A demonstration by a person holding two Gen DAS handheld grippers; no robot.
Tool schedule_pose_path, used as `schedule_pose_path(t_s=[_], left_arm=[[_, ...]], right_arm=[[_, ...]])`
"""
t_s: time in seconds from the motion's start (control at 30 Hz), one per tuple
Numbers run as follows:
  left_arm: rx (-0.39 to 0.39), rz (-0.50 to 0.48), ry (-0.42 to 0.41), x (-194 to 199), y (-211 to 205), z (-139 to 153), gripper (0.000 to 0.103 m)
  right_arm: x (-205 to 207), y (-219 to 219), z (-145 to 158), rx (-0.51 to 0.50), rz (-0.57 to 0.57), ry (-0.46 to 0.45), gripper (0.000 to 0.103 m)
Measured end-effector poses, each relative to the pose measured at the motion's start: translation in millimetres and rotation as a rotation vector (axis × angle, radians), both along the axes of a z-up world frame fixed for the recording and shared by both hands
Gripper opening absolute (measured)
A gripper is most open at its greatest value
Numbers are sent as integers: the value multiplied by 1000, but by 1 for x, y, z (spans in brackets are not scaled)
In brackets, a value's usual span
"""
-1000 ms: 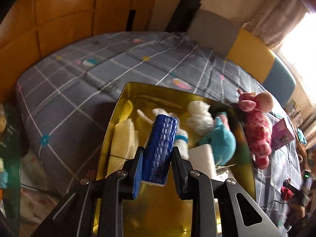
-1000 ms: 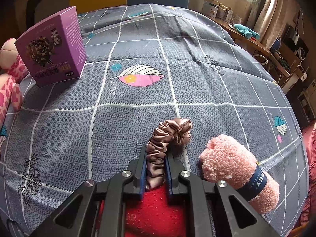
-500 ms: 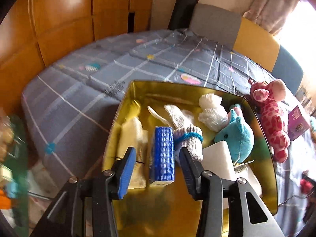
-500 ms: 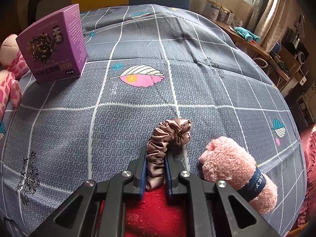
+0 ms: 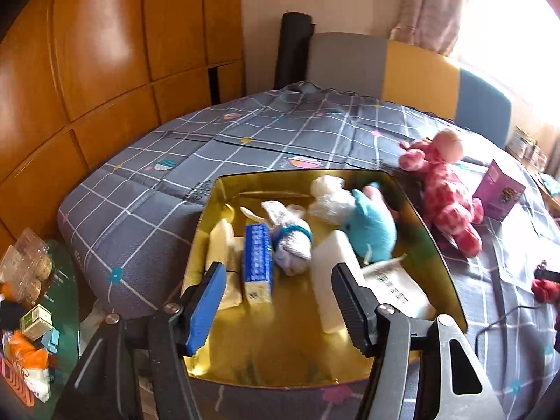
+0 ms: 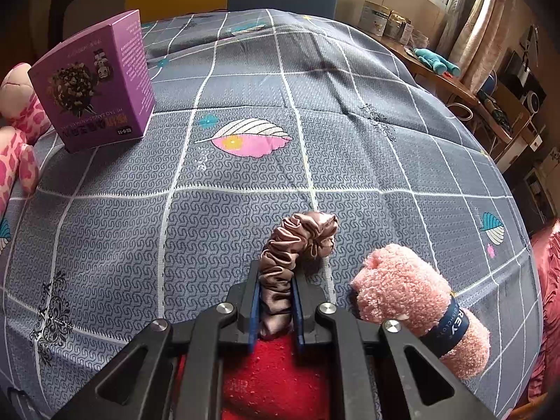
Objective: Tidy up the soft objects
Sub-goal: 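Carry the blue sponge into the gold tray and open the left gripper while the right gripper holds the scrunchie, then carry the brown satin scrunchie into the gold tray and open the right gripper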
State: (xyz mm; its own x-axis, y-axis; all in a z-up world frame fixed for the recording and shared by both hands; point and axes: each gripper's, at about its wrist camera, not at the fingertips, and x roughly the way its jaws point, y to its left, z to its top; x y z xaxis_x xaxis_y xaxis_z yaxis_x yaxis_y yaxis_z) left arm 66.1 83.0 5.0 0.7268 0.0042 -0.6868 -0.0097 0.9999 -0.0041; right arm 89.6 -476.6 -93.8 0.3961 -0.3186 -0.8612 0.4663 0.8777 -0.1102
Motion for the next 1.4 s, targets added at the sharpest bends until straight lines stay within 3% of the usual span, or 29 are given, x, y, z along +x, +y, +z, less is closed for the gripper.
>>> schedule_pose_path(t_s=[0.33, 0.53, 0.77, 0.9, 1.07, 1.27, 1.4], left_arm=[[-5, -52, -2, -10, -19, 2, 66], [-13, -55, 0, -10, -19, 1, 66], [-29, -53, 0, -11, -13, 0, 66], [-41, -36, 3, -11, -5, -1, 66], [-53, 29, -9, -10, 19, 1, 66], [-68, 130, -31, -11, 58, 7, 66], [-79, 169, -33, -12, 76, 7, 66]], right_arm=[[-12, 10, 33, -11, 7, -95, 14], [-19, 33, 52, 2, 77, -144, 14], [-29, 80, 86, 90, 216, -240, 14], [-22, 135, 109, 158, 382, -281, 14], [-10, 236, 125, 251, 654, -285, 14], [4, 360, 120, 415, 915, -247, 14], [10, 429, 105, 457, 1019, -203, 14]])
